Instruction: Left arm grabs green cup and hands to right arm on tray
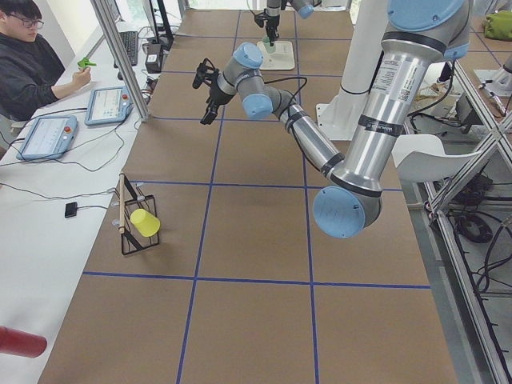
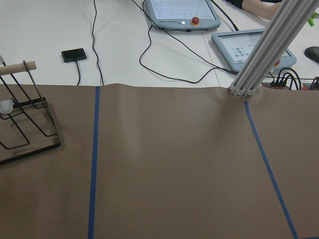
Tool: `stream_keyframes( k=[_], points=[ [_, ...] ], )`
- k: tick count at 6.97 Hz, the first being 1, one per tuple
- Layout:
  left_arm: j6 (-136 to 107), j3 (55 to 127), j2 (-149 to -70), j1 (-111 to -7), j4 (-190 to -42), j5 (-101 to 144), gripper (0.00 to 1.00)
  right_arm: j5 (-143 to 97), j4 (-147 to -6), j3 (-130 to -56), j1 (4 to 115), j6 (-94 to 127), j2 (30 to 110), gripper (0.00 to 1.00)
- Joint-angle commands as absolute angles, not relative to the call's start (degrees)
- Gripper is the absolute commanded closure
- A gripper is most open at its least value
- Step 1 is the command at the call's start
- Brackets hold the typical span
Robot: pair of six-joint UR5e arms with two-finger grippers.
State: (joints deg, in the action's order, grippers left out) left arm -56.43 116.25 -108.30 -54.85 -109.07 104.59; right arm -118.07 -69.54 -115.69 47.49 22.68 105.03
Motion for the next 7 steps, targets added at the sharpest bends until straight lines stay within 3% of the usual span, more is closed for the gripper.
stream_keyframes(
  k=[1, 2, 3, 4, 7],
  points=[
    [-56.43, 116.28, -108.19, -54.84, -109.07, 104.59, 0.01, -117.51, -69.52, -114.79, 45.89, 22.68, 105.03, 1.0],
    [-56.43, 116.28, -108.02, -54.84, -109.07, 104.59, 0.01, -117.16, -69.52, -114.61, 45.62, 22.68, 105.03, 0.89],
    [-56.43, 116.28, -107.93, -54.84, -109.16, 104.59, 0.01, -117.16, -69.52, -114.61, 45.62, 22.5, 105.03, 0.38],
    [-56.43, 116.28, -107.93, -54.84, -109.16, 104.59, 0.01, -117.25, -69.61, -114.87, 45.79, 22.15, 104.86, 0.02],
    [-56.42, 116.28, -107.84, -54.84, -109.16, 104.59, 0.01, -120.65, -70.92, -116.45, 48.24, 22.06, 105.64, 0.01]
  ],
)
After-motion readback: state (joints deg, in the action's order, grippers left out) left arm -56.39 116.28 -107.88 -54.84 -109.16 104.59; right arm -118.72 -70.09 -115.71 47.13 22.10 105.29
